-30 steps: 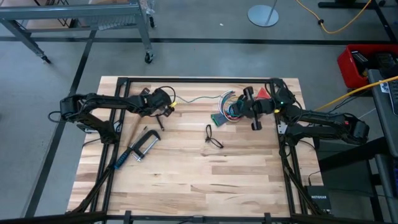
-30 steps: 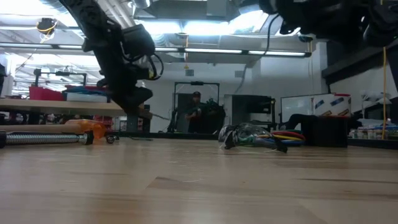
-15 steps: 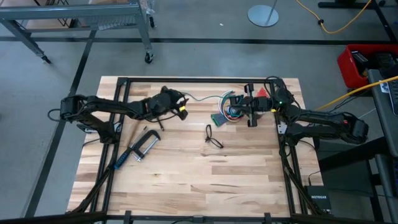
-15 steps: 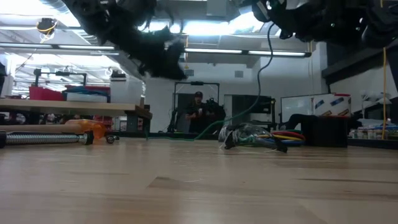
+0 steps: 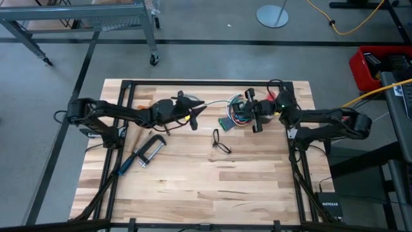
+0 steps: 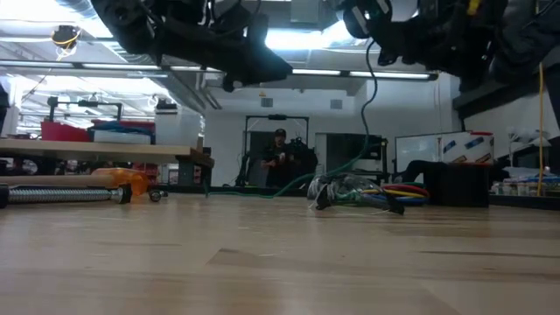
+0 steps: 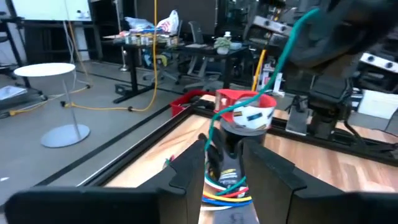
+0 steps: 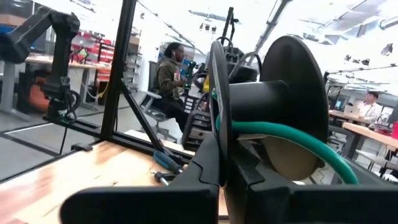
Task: Coil cords
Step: Coil the green wire on the black spool
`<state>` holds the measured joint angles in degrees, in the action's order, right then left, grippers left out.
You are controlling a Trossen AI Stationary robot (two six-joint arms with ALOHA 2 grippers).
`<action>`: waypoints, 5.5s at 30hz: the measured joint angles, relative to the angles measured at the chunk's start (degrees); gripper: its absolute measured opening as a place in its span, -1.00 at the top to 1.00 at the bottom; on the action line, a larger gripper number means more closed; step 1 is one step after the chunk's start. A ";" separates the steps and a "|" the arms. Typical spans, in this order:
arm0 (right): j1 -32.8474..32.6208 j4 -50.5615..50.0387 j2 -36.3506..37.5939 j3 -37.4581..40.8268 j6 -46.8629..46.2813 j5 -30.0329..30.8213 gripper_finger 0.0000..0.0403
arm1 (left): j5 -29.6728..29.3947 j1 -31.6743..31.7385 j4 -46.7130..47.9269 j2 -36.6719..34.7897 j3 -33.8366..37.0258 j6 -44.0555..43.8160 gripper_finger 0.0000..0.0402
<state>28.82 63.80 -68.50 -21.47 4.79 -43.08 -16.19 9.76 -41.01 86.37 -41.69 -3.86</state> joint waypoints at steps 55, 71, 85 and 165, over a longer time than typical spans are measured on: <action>-5.33 -0.31 -18.57 -10.88 -4.44 -5.00 0.99 | 0.45 -7.43 -19.69 6.01 -0.45 7.30 0.44; -5.66 -3.03 -18.57 -12.77 -4.51 -4.54 0.99 | 2.67 -7.43 -16.59 5.85 -2.25 6.84 0.79; -5.62 -3.27 -18.57 -13.20 -7.18 -4.23 0.78 | 2.65 -7.75 -16.73 5.87 -2.27 8.93 0.99; -11.98 -28.38 -17.85 -22.14 1.94 1.79 0.79 | 14.52 -8.28 15.42 -6.67 -1.55 2.36 1.00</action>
<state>16.84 35.42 -86.35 -43.62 6.73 -41.29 -1.66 1.48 -25.58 79.70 -43.24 -1.50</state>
